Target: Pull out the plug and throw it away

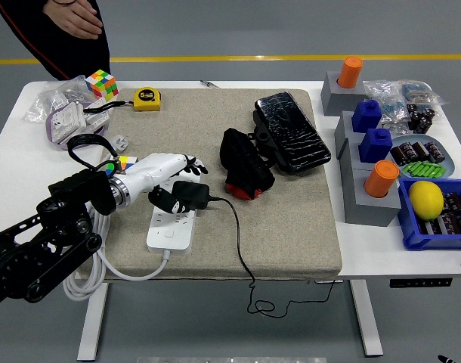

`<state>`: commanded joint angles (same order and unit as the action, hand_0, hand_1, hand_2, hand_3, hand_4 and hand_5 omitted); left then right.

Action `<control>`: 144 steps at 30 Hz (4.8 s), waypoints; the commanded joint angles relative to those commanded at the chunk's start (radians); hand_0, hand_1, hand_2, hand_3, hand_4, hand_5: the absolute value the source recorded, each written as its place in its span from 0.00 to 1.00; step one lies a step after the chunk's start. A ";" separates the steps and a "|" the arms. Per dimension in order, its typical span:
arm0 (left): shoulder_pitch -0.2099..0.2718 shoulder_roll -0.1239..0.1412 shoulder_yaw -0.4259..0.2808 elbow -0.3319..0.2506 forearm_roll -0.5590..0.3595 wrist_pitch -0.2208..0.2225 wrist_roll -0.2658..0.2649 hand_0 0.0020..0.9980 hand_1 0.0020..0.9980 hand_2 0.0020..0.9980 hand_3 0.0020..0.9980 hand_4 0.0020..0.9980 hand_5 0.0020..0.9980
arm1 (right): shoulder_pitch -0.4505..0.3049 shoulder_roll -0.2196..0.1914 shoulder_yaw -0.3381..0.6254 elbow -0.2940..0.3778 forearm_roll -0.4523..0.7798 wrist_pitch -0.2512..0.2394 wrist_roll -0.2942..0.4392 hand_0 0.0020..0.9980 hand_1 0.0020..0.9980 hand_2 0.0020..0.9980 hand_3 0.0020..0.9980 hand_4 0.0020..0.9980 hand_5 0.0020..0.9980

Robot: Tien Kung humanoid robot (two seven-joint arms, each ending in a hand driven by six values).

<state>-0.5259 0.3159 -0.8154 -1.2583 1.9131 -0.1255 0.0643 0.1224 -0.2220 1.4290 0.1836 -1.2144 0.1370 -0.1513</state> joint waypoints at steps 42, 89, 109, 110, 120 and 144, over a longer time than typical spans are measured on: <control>-0.057 0.000 0.010 0.032 -0.153 -0.051 0.002 0.26 0.32 0.40 0.51 0.56 0.00 | -0.003 0.004 0.020 0.001 -0.006 0.000 0.001 0.64 0.68 0.68 0.60 1.00 0.47; -0.154 -0.125 0.311 0.179 -0.390 0.173 -0.135 0.44 0.52 0.53 0.59 0.88 0.00 | 0.006 -0.004 -0.027 -0.001 0.010 0.001 0.000 0.64 0.68 0.68 0.60 1.00 0.47; -0.095 -0.087 0.189 0.039 -0.384 0.049 -0.053 0.91 1.00 1.00 1.00 1.00 0.46 | -0.004 0.002 -0.001 -0.001 0.000 0.001 0.000 0.64 0.68 0.68 0.60 1.00 0.47; -0.086 -0.082 0.172 0.016 -0.379 0.049 -0.052 0.91 1.00 1.00 1.00 1.00 0.46 | -0.005 0.003 0.000 -0.001 -0.001 0.001 0.000 0.64 0.68 0.68 0.60 1.00 0.47; 0.090 0.064 -0.054 -0.291 -0.443 0.058 -0.039 0.58 0.72 0.76 0.94 1.00 0.39 | -0.005 0.003 0.023 0.001 -0.010 0.001 0.001 0.64 0.68 0.68 0.60 1.00 0.47; 0.345 0.250 -0.163 -0.456 -0.470 -0.158 0.261 0.07 0.07 0.15 0.59 0.63 0.00 | -0.009 0.002 0.037 0.004 -0.015 0.002 0.001 0.64 0.68 0.68 0.60 1.00 0.47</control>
<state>-0.1805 0.5654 -0.9788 -1.7148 1.4427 -0.2836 0.3257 0.1132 -0.2200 1.4655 0.1875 -1.2290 0.1394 -0.1506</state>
